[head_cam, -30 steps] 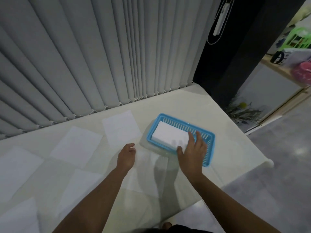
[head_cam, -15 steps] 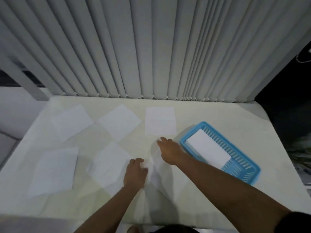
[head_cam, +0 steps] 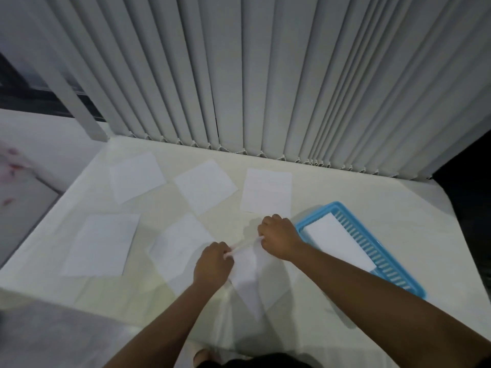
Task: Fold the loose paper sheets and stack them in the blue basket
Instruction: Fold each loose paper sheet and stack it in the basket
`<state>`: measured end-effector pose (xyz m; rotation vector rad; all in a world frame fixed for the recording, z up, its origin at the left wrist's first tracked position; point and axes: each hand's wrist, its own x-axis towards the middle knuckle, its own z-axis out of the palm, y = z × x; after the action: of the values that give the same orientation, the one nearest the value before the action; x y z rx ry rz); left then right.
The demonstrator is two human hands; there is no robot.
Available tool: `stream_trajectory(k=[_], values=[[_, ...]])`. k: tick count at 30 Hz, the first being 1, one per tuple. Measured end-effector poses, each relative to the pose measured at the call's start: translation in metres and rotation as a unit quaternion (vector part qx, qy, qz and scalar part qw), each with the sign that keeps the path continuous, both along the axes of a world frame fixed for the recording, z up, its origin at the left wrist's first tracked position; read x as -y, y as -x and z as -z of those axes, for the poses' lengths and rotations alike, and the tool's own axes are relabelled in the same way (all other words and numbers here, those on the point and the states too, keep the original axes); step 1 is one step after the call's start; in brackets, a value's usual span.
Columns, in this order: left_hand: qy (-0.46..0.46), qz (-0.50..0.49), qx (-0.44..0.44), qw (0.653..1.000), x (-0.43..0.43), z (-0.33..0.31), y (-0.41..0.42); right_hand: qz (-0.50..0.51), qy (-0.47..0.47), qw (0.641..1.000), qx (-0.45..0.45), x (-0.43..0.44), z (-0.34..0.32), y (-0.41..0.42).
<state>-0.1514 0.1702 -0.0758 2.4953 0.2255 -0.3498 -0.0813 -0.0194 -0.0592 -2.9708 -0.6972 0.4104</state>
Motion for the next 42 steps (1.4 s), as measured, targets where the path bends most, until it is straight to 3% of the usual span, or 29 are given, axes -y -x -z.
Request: stream_trajectory(k=[3,10,16,19,23,32,35,38,40,42], values=[[-0.017,0.022,0.042,0.999,-0.004,-0.009,-0.001,-0.013,-0.033,0.999,0.008,0.006,-0.006,0.007],[0.046,0.153,0.016,0.987,0.019,-0.020,0.022,-0.037,-0.029,0.998,0.046,0.027,0.002,0.041],[0.067,0.135,-0.018,0.988,0.028,-0.008,0.045,-0.041,-0.018,0.997,0.058,0.054,0.018,0.087],[0.032,0.115,-0.001,0.993,0.026,0.005,0.044,-0.028,-0.009,0.999,0.042,0.063,0.029,0.103],[-0.069,0.123,0.057,0.988,0.030,0.017,0.037,0.015,0.013,0.998,-0.060,0.059,0.027,0.119],[-0.047,0.127,-0.099,0.986,0.050,0.006,0.010,0.083,0.045,0.994,-0.059,0.050,0.034,0.140],[-0.055,0.146,-0.124,0.980,0.052,0.002,0.001,0.097,0.004,0.994,-0.040,0.050,0.024,0.139],[0.007,0.107,-0.117,0.987,0.051,-0.011,-0.014,0.179,-0.090,0.979,-0.025,0.049,0.015,0.134],[0.069,0.042,-0.096,0.992,0.050,-0.023,-0.025,0.270,-0.200,0.942,-0.021,0.043,0.006,0.128],[0.169,-0.041,-0.094,0.980,0.049,-0.033,-0.033,0.381,-0.304,0.872,-0.041,0.035,-0.006,0.120]])
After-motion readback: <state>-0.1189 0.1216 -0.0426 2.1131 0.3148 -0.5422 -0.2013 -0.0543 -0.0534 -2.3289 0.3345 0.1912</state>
